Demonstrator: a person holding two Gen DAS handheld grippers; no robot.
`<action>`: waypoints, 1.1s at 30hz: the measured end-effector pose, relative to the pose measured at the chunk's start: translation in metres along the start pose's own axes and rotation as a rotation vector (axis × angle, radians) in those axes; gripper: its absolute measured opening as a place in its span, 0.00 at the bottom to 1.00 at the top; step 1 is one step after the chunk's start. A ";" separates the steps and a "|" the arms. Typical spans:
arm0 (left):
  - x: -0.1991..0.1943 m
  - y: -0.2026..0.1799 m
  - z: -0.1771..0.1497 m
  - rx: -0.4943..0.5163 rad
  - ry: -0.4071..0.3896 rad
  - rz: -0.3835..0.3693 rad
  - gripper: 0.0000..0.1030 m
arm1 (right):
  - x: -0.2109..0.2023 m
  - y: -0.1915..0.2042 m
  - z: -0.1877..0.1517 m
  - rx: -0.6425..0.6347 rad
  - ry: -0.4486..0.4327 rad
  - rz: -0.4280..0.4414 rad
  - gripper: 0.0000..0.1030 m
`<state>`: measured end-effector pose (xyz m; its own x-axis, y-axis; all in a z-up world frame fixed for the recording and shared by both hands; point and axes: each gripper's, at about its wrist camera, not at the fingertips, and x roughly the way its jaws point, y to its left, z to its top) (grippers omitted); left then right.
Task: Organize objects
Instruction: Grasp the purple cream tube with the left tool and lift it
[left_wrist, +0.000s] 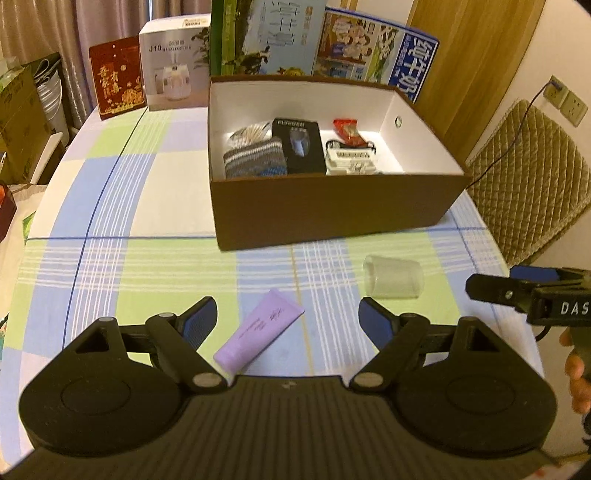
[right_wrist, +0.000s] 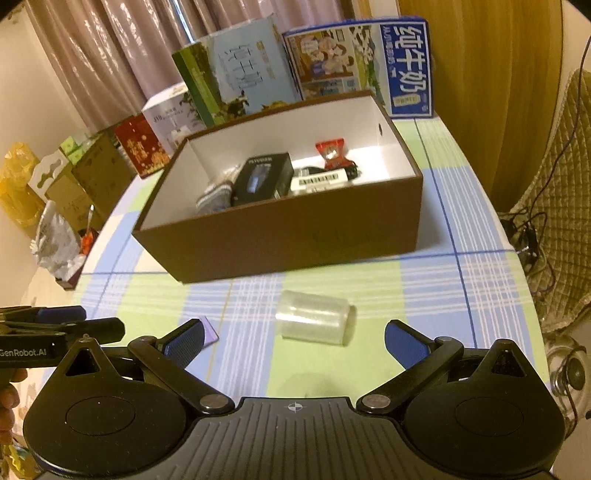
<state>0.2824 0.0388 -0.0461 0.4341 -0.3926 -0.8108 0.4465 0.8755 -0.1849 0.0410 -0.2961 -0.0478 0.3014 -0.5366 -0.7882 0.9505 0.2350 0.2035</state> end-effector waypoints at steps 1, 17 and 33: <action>0.001 0.000 -0.003 0.007 0.006 0.000 0.78 | 0.002 -0.001 -0.002 0.000 0.006 -0.005 0.98; 0.051 0.010 -0.033 0.109 0.093 0.041 0.78 | 0.028 -0.012 -0.029 0.017 0.095 -0.053 0.98; 0.103 0.022 -0.029 0.173 0.180 0.043 0.58 | 0.042 -0.027 -0.024 0.059 0.122 -0.086 0.98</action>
<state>0.3140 0.0264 -0.1498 0.3160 -0.2864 -0.9045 0.5648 0.8228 -0.0632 0.0264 -0.3054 -0.1007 0.2107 -0.4498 -0.8679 0.9763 0.1422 0.1634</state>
